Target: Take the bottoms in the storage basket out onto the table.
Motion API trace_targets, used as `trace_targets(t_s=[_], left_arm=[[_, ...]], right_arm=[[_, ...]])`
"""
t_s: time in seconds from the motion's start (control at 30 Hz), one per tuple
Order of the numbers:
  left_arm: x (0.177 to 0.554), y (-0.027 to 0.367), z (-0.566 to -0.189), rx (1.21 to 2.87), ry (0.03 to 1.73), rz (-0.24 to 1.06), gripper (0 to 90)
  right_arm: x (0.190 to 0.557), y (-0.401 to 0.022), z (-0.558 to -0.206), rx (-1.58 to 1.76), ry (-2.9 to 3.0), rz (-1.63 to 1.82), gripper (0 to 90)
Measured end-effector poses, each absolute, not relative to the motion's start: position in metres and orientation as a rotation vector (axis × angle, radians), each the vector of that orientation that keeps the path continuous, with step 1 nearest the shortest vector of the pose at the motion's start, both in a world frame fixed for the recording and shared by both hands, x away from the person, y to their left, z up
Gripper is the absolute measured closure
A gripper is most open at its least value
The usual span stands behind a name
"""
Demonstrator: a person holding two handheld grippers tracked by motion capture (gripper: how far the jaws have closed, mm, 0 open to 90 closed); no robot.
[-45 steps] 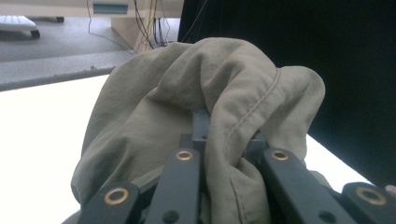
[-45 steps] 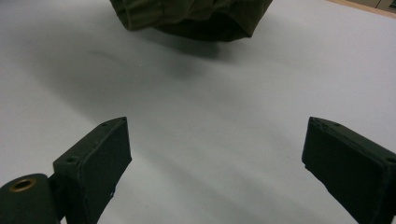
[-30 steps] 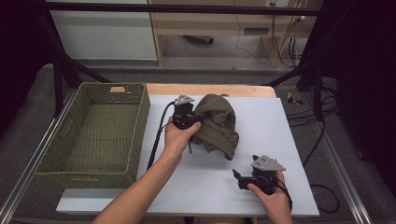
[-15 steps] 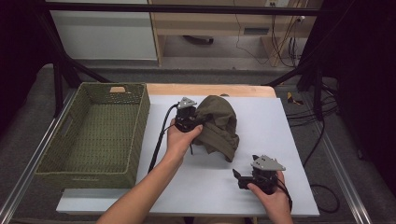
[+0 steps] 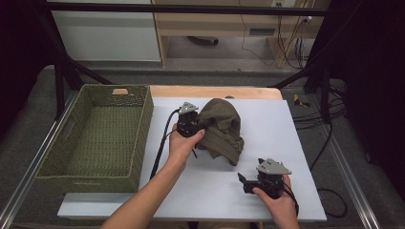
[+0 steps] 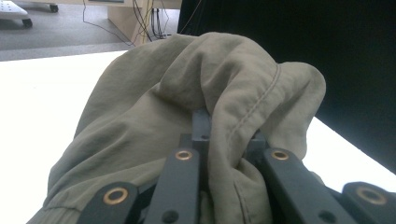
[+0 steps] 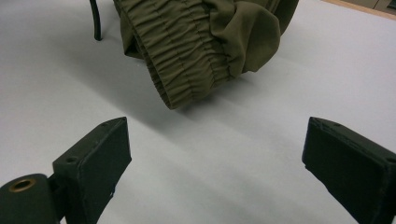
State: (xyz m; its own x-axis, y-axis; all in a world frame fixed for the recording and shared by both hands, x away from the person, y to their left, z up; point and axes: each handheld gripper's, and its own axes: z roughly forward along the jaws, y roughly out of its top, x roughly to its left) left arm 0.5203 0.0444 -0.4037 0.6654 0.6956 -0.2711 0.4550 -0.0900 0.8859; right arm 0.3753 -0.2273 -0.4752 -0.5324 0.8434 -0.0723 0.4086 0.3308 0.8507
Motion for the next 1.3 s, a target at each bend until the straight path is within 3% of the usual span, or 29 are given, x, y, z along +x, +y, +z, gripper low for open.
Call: trace_targets(t_s=[1.3], left_arm=[[0.527, 0.034, -0.427, 1.747, 0.957, 0.256, 81.0]], right_arm=[[0.375, -0.228, -0.475, 1.093, 2.088, 1.119, 8.2]])
